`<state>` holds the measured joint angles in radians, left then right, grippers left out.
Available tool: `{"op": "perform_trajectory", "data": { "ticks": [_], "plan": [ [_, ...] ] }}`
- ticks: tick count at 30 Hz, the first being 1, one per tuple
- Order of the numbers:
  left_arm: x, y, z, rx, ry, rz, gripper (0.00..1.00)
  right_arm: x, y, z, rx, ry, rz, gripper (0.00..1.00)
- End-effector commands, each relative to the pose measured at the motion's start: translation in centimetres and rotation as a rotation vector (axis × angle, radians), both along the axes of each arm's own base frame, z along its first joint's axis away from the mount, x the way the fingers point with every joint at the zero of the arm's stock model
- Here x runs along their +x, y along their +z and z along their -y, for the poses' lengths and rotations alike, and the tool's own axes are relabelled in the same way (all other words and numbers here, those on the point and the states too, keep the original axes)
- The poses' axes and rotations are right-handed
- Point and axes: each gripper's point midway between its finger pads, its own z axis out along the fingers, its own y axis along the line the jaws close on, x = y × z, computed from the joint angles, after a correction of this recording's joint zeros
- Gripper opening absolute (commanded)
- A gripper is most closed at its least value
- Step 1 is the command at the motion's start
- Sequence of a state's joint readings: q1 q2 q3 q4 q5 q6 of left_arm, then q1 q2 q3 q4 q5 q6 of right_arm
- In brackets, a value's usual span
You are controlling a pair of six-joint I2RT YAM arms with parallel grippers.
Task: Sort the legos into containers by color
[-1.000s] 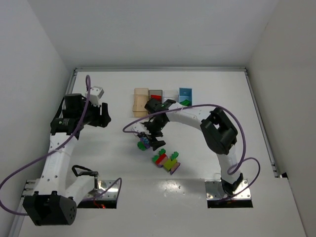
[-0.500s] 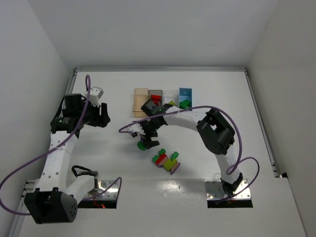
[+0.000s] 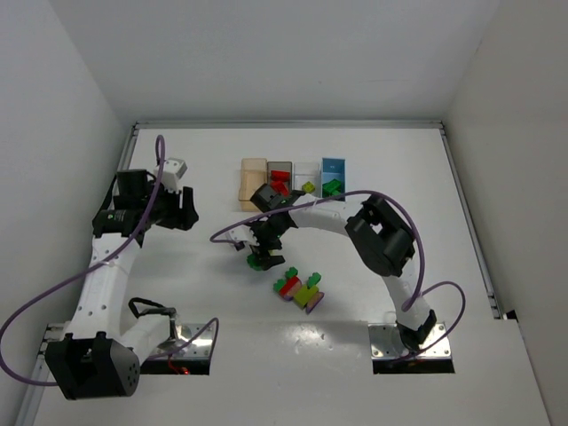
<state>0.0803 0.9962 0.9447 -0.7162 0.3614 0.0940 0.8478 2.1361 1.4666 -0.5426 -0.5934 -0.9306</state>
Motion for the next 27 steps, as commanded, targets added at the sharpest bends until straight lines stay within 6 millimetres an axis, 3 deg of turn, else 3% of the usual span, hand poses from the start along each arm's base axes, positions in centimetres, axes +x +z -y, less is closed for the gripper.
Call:
{"op": "perform_trajectory", "data": {
  "ticks": [1,6,8,11,12,15,18,20,25,27],
  "plan": [
    [0.6,0.6,-0.1,-0.006,-0.004,0.037,0.65,0.4,0.6,-0.4,0.027,0.001,0.013,0.87],
    [0.9,0.6,0.0,-0.012,-0.011,0.038,0.65,0.6,-0.2,-0.1,0.018,0.001,0.034,0.63],
    [0.9,0.6,0.0,-0.012,-0.011,0.038,0.65,0.7,-0.1,-0.2,0.027,0.009,0.046,0.58],
    [0.6,0.4,0.7,-0.041,-0.041,0.031,0.65,0.9,-0.2,-0.2,0.022,0.005,0.053,0.37],
    [0.6,0.5,0.8,-0.056,-0.047,0.033,0.65,0.9,0.2,-0.2,0.027,-0.002,0.053,0.23],
    [0.1,1.2,2.5,-0.115,-0.163,0.038,0.65,1.4,1.6,-0.4,0.047,-0.091,0.026,0.11],
    [-0.1,1.9,4.5,-0.224,-0.262,0.018,0.65,3.3,5.0,-1.2,0.153,-0.206,0.058,0.06],
    [-0.1,1.3,5.5,-0.305,-0.297,-0.043,0.65,4.4,7.3,-1.8,0.202,-0.325,0.053,0.03],
    [1.3,2.0,6.6,-0.458,-0.311,-0.055,0.65,7.6,14.1,-3.6,0.369,-0.559,0.038,0.01],
    [1.8,2.7,7.1,-0.506,-0.318,-0.029,0.65,8.3,15.8,-3.7,0.405,-0.603,0.053,0.01]
  ]
}}
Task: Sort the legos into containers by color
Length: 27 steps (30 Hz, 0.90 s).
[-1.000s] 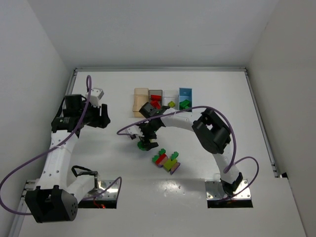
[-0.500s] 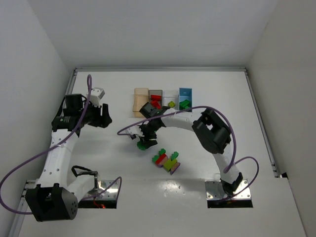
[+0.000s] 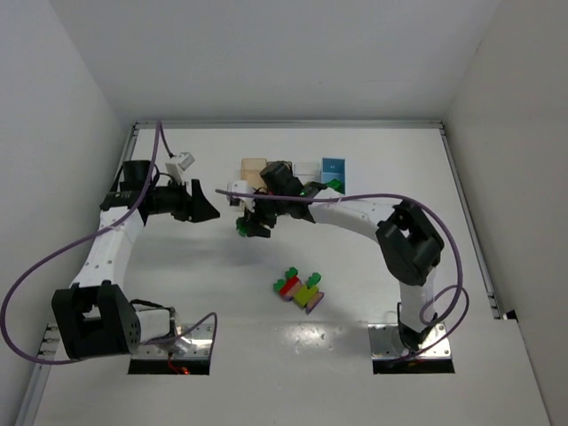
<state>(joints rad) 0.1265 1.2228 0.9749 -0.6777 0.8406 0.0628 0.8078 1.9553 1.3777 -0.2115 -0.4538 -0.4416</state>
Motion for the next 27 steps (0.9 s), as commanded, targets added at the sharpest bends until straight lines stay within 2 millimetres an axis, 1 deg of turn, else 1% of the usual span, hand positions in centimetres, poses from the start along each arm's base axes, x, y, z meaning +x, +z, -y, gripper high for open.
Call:
{"op": "perform_trajectory", "data": {
  "ticks": [1,2,3,4,5,6,9,11,12,13,17,18,19,20,21,25,26,27],
  "plan": [
    [1.4,3.2,1.3,-0.146,-0.036,0.08,0.65,2.7,8.8,-2.3,0.222,-0.151,0.059,0.01],
    [1.7,3.7,1.4,-0.162,-0.032,0.093,0.65,2.7,9.2,-2.5,0.235,-0.167,0.038,0.01],
    [1.9,3.7,1.7,-0.19,-0.045,0.083,0.65,2.7,9.2,-2.5,0.237,-0.173,0.029,0.01],
    [2.0,3.7,1.9,-0.208,-0.05,0.078,0.65,2.7,9.9,-2.5,0.252,-0.172,0.041,0.01],
    [2.3,3.5,2.0,-0.234,-0.044,0.045,0.65,2.7,9.9,-2.5,0.254,-0.177,0.032,0.01],
    [2.5,3.7,2.4,-0.248,-0.058,0.052,0.65,2.9,9.8,-2.4,0.25,-0.19,0.039,0.01],
    [3.2,3.2,2.4,-0.264,-0.045,0.029,0.65,3.0,10.0,-2.5,0.259,-0.195,0.037,0.01],
    [3.1,2.9,2.7,-0.265,-0.054,0.019,0.64,3.1,10.2,-2.6,0.266,-0.194,0.043,0.01],
    [3.4,2.8,2.6,-0.265,-0.054,0.02,0.64,3.2,10.7,-2.7,0.274,-0.193,0.05,0.01],
    [3.4,3.1,2.9,-0.264,-0.065,0.028,0.64,3.2,10.7,-2.7,0.275,-0.193,0.05,0.01],
    [3.5,2.3,3.2,-0.273,-0.065,-0.011,0.64,3.5,11.1,-2.8,0.279,-0.202,0.06,0.01],
    [3.7,2.3,3.2,-0.272,-0.066,-0.003,0.64,3.5,11.1,-2.8,0.279,-0.202,0.06,0.01],
    [3.6,2.2,3.3,-0.28,-0.073,-0.011,0.64,3.6,11.6,-2.9,0.287,-0.201,0.067,0.01],
    [3.5,2.2,3.6,-0.28,-0.082,-0.013,0.64,3.6,11.6,-2.9,0.287,-0.201,0.067,0.01],
    [3.7,2.3,3.6,-0.287,-0.088,-0.016,0.64,3.6,12.1,-3.3,0.299,-0.201,0.082,0.01],
    [3.5,2.1,4.0,-0.299,-0.099,-0.035,0.63,3.9,12.1,-3.4,0.296,-0.209,0.086,0.01],
    [3.5,2.1,4.0,-0.299,-0.099,-0.035,0.63,4.1,12.5,-3.5,0.302,-0.203,0.102,0.01],
    [3.7,1.9,3.9,-0.29,-0.09,-0.035,0.63,4.1,12.1,-3.6,0.295,-0.203,0.097,0.01]
  ]
}}
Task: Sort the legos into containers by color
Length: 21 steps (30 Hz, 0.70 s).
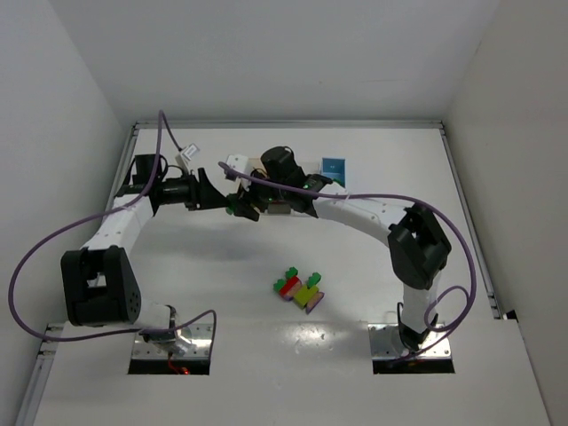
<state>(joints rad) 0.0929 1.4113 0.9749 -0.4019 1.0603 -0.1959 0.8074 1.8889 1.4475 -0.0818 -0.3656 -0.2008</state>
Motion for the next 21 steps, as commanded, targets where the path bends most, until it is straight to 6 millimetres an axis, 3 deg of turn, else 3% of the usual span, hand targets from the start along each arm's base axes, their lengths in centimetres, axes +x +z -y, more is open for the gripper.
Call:
{"op": "perform_trajectory", "data": {
  "ticks": [1,3,8,13,21],
  "plan": [
    [0.6,1.7,0.4,-0.017,-0.025,0.063,0.63,1.0,4.1,-1.3,0.088,-0.007,0.079,0.01],
    [0.6,1.3,0.4,-0.018,-0.025,0.052,0.61,1.3,4.4,-1.6,0.093,-0.007,0.084,0.01],
    [0.6,1.6,0.5,-0.029,-0.043,0.07,0.37,1.1,4.2,-1.6,0.083,0.009,0.09,0.01],
    [0.5,2.4,0.9,-0.066,-0.074,0.086,0.34,0.6,3.3,-1.7,0.073,0.018,0.08,0.01],
    [0.3,2.9,1.0,-0.07,-0.075,0.107,0.13,0.3,2.3,-0.8,0.043,0.001,0.079,0.0]
  ]
}}
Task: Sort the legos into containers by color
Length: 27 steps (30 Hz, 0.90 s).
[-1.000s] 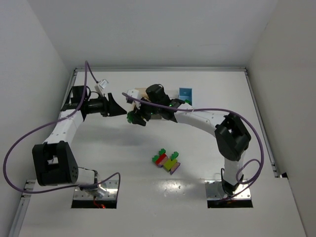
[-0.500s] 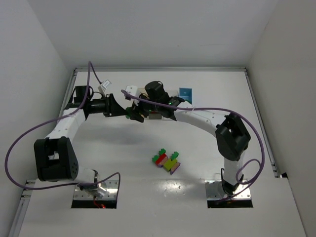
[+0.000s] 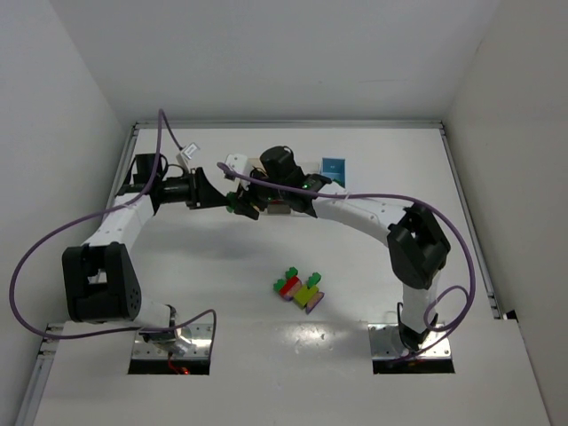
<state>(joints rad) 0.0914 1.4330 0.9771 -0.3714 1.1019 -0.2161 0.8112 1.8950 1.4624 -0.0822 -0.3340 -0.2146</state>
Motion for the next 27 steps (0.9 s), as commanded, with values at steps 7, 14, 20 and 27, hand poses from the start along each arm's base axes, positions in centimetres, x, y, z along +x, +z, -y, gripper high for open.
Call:
{"op": "perform_trajectory", "data": {
  "ticks": [7,14,20,27],
  "plan": [
    [0.9,3.4,-2.7,0.003,0.087,0.151,0.08,0.3,2.6,3.3,0.021,-0.043,0.079,0.0],
    [1.6,3.6,-4.2,0.027,0.145,0.166,0.08,0.2,1.8,7.3,-0.024,-0.118,0.063,0.0],
    [3.5,4.8,-2.9,0.08,0.142,0.23,0.08,1.2,2.0,14.3,-0.086,-0.354,0.012,0.0],
    [6.9,5.6,5.9,0.065,-0.017,0.278,0.08,-0.2,1.7,24.2,-0.221,-0.63,-0.071,0.0]
  ]
}}
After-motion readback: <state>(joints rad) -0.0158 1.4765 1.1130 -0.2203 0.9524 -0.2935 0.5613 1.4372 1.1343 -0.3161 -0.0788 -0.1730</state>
